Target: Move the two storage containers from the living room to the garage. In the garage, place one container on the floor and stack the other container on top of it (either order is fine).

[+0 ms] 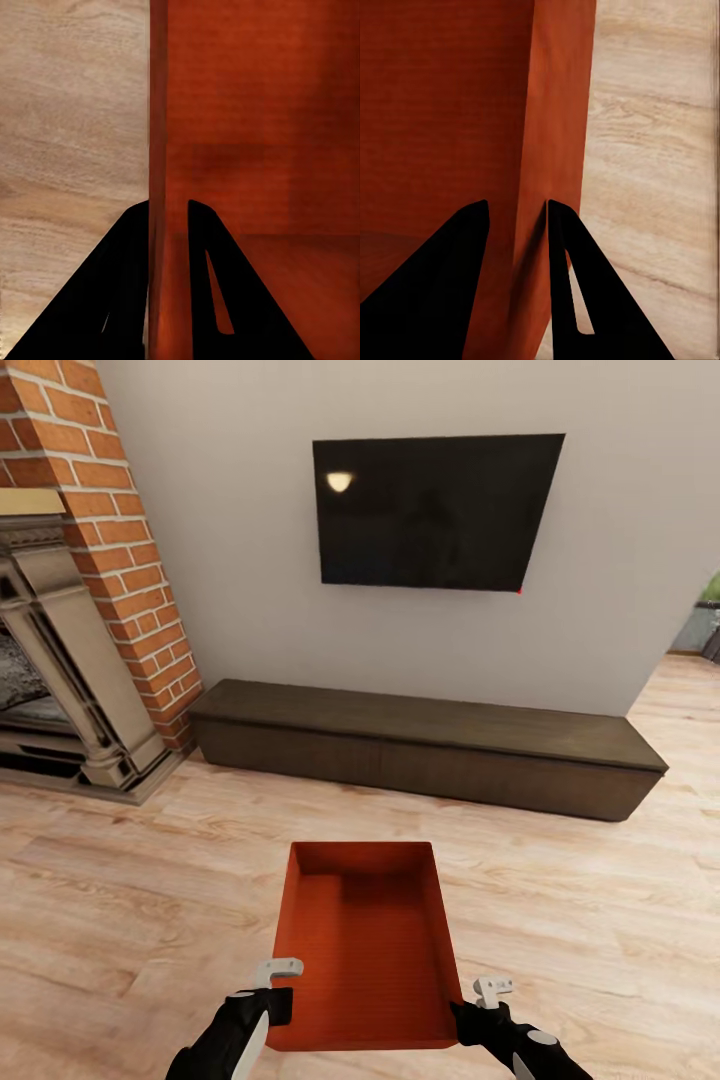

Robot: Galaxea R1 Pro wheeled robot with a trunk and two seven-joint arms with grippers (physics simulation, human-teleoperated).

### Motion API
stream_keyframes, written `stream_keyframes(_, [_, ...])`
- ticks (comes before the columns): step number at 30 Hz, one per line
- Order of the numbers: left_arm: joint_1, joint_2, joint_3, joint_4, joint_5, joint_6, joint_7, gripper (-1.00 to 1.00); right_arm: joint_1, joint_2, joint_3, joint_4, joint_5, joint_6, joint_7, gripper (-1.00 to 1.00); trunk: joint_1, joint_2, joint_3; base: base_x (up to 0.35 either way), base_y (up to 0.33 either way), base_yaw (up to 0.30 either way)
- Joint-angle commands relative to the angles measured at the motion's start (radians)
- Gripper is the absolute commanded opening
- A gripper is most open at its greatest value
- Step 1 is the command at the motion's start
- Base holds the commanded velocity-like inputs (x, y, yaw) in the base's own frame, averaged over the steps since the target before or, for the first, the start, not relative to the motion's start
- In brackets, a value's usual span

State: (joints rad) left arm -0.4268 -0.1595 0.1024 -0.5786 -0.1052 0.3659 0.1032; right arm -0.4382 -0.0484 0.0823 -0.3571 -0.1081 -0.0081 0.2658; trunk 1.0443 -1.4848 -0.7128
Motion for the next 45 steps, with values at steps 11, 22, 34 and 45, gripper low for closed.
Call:
stream_keyframes(11, [0.000, -0.002, 0.012, -0.004, -0.033, 0.007, 0.003, -1.00, 0.000, -0.001, 0.008, 0.001, -0.011, -0.001, 0.001, -1.00, -0.042, 0.077, 0.048, 0.000, 0.000, -0.185])
stream_keyframes(22, [0.000, -0.002, 0.011, -0.004, -0.033, 0.007, 0.003, -1.00, 0.000, -0.001, 0.008, 0.001, -0.010, -0.001, 0.001, -1.00, -0.084, 0.154, 0.097, 0.000, 0.000, -0.184])
stream_keyframes(34, [0.000, -0.002, 0.011, -0.004, -0.033, 0.007, 0.003, -1.00, 0.000, -0.001, 0.007, 0.001, -0.010, -0.001, 0.001, -1.00, -0.130, 0.238, 0.151, 0.000, 0.000, -0.184])
stream_keyframes(45, [0.000, -0.003, 0.011, -0.004, -0.033, 0.007, 0.003, -1.00, 0.000, -0.001, 0.007, 0.001, -0.010, -0.001, 0.001, -1.00, -0.173, 0.315, 0.200, 0.000, 0.000, -0.165])
